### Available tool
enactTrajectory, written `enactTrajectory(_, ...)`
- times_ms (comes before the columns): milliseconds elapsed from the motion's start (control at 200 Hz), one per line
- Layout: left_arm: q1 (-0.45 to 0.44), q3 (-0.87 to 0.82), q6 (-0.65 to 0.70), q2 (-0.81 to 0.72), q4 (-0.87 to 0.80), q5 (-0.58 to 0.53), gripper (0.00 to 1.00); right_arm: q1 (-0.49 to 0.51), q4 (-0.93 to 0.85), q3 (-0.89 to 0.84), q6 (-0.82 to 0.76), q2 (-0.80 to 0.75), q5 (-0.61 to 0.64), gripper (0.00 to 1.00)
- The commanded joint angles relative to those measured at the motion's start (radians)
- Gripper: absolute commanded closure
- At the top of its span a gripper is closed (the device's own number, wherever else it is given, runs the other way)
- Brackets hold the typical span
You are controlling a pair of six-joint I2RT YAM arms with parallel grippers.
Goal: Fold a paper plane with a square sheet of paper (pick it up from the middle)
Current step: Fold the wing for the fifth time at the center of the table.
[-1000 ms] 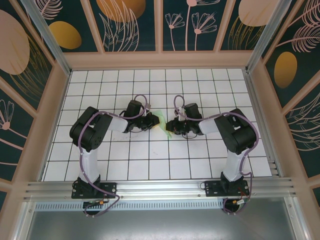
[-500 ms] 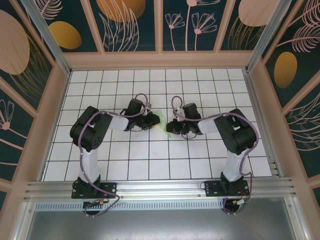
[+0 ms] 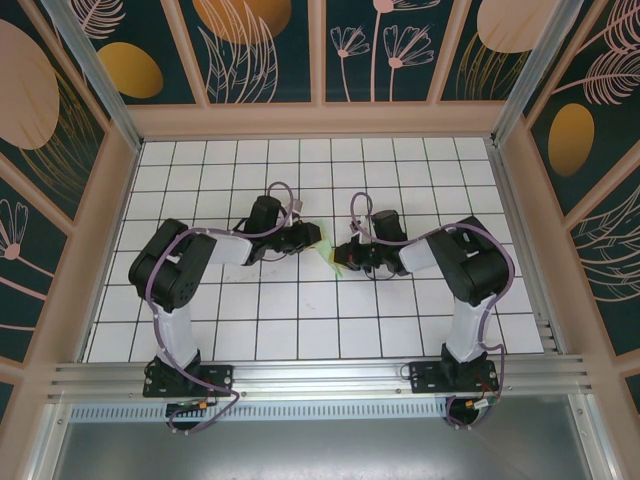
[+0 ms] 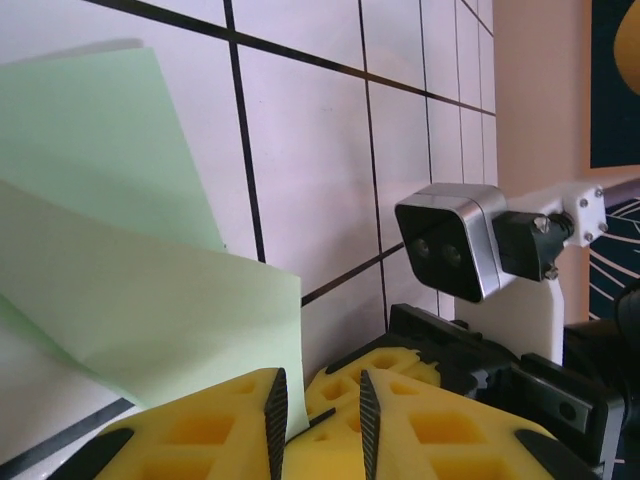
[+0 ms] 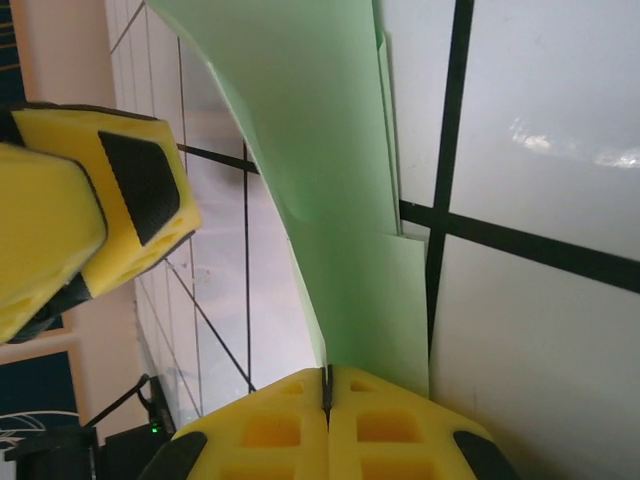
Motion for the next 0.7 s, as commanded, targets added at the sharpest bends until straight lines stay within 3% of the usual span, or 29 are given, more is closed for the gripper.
enactTrajectory(0,-0.001,-0.028,-0.016,-0.005,0.066,0.029,0.72,-0.012,0.058,-0.012,0.058,0.022,-0.040,1.00)
enactTrajectory(696,-0.025,0.020,-0.010,0.092,-0.006,-0.010,0.79,-0.018,-0.063,0.034,0.081,0.072,-0.004,1.00)
